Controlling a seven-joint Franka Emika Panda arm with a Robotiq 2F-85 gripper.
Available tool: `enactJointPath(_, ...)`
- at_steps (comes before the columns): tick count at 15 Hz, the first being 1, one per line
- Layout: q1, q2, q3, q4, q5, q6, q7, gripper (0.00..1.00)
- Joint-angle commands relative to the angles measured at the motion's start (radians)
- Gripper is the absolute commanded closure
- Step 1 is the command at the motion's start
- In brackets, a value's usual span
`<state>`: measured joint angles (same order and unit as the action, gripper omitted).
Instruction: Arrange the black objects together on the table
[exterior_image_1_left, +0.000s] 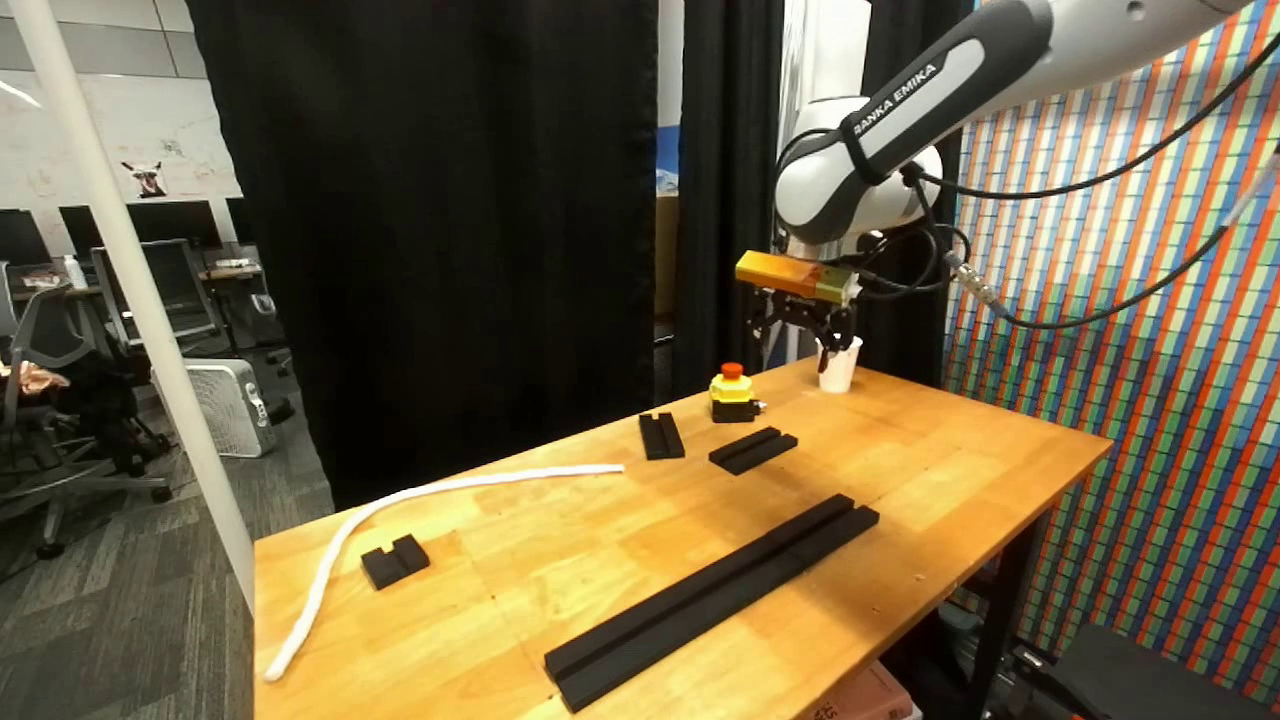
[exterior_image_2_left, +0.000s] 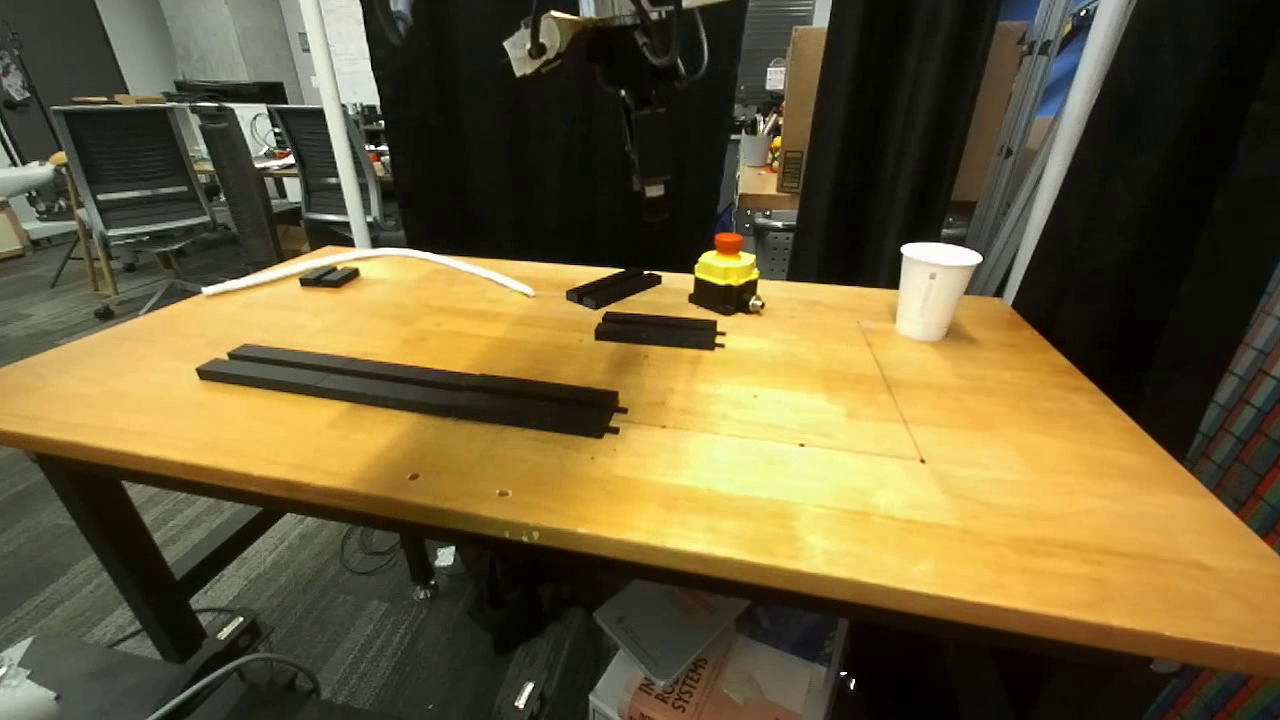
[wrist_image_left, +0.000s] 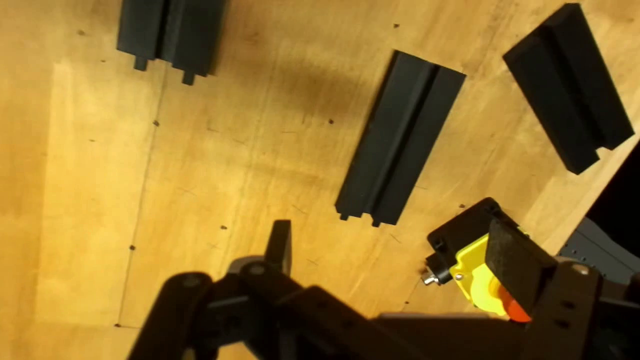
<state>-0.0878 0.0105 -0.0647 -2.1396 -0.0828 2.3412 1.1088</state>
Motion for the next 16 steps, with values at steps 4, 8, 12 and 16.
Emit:
enactJointPath(4, 0.016, 0.286, 0.002, 0.299, 0.211, -0.058, -0.085, 0.00)
enactJointPath(8, 0.029, 0.408, -0.004, 0.378, 0.253, -0.107, -0.071, 0.00)
enactJointPath(12, 0.025, 0.484, -0.006, 0.403, 0.303, -0.133, -0.064, 0.00)
enactJointPath(16, 0.021, 0.526, -0.013, 0.402, 0.349, -0.117, -0.053, 0.00)
